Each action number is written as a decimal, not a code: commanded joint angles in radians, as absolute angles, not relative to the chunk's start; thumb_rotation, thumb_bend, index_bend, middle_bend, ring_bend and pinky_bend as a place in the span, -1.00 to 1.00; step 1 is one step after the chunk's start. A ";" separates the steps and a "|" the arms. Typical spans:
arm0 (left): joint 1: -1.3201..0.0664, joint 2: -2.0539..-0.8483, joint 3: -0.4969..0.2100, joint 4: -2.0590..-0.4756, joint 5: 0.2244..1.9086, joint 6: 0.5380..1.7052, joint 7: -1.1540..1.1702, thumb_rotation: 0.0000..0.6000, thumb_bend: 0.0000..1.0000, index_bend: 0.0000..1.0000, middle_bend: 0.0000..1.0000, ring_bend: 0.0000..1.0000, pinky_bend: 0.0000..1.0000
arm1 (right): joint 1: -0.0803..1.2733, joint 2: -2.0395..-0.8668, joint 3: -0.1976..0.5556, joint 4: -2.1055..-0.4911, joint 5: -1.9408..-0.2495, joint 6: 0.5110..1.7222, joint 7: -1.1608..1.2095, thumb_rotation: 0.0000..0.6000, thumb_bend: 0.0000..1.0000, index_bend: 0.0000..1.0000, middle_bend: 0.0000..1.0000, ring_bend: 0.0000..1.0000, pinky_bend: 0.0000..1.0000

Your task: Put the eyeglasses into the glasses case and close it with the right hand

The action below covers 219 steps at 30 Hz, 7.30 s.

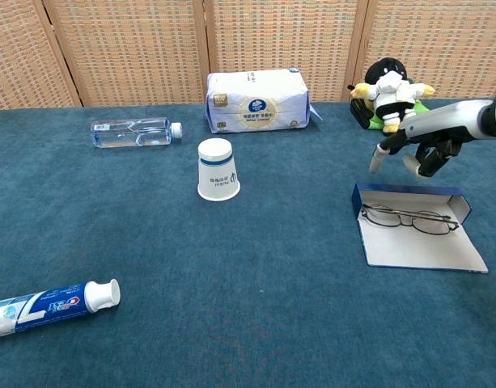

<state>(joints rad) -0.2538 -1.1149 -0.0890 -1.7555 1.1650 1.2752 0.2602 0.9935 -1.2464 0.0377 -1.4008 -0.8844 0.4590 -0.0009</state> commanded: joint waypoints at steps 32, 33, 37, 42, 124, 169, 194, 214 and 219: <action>-0.258 -1.128 -0.087 -1.747 1.158 1.269 0.278 1.00 -1.00 -1.00 -1.00 -1.00 -1.00 | 0.546 -1.532 -0.124 -1.109 -1.645 1.277 -0.079 1.00 -0.44 -0.62 -1.00 -1.00 -0.66; -0.258 -1.129 -0.087 -1.747 1.157 1.268 0.279 1.00 -1.00 -1.00 -1.00 -1.00 -1.00 | 0.547 -1.538 -0.126 -1.102 -1.656 1.278 -0.088 1.00 -0.41 -0.61 -1.00 -1.00 -0.66; -0.260 -1.130 -0.085 -1.749 1.159 1.266 0.284 1.00 -1.00 -1.00 -1.00 -1.00 -1.00 | 0.548 -1.570 -0.131 -1.059 -1.698 1.287 -0.117 1.00 -0.31 -0.57 -1.00 -1.00 -0.66; -0.259 -1.132 -0.085 -1.750 1.159 1.269 0.286 1.00 -1.00 -1.00 -1.00 -1.00 -1.00 | 0.548 -1.598 -0.131 -1.021 -1.715 1.281 -0.117 1.00 -0.27 -0.57 -1.00 -1.00 -0.66; -0.262 -1.134 -0.084 -1.746 1.150 1.261 0.283 1.00 -1.00 -1.00 -1.00 -1.00 -1.00 | 0.572 -1.741 -0.038 -0.742 -1.673 1.211 -0.060 1.00 0.09 0.27 -1.00 -1.00 -0.66; -0.265 -1.139 -0.079 -1.747 1.150 1.255 0.295 1.00 -1.00 -1.00 -1.00 -1.00 -1.00 | 0.542 -1.528 -0.102 -1.000 -1.771 1.248 -0.229 1.00 0.12 0.42 -0.96 -1.00 -0.66; -0.268 -1.136 -0.079 -1.746 1.145 1.247 0.290 1.00 -1.00 -1.00 -1.00 -1.00 -1.00 | 0.583 -1.559 -0.070 -1.020 -1.767 1.201 -0.315 1.00 -0.17 -0.38 -0.96 -1.00 -0.66; -0.270 -1.135 -0.081 -1.744 1.136 1.242 0.288 1.00 -1.00 -1.00 -1.00 -1.00 -1.00 | 0.586 -1.514 -0.032 -1.076 -1.765 1.285 -0.267 1.00 -0.71 -0.75 -1.00 -1.00 -0.66; -0.272 -1.137 -0.081 -1.743 1.134 1.239 0.292 1.00 -1.00 -1.00 -1.00 -1.00 -1.00 | 0.583 -1.422 -0.022 -1.176 -1.742 1.271 -0.292 1.00 -0.89 -0.78 -1.00 -1.00 -0.66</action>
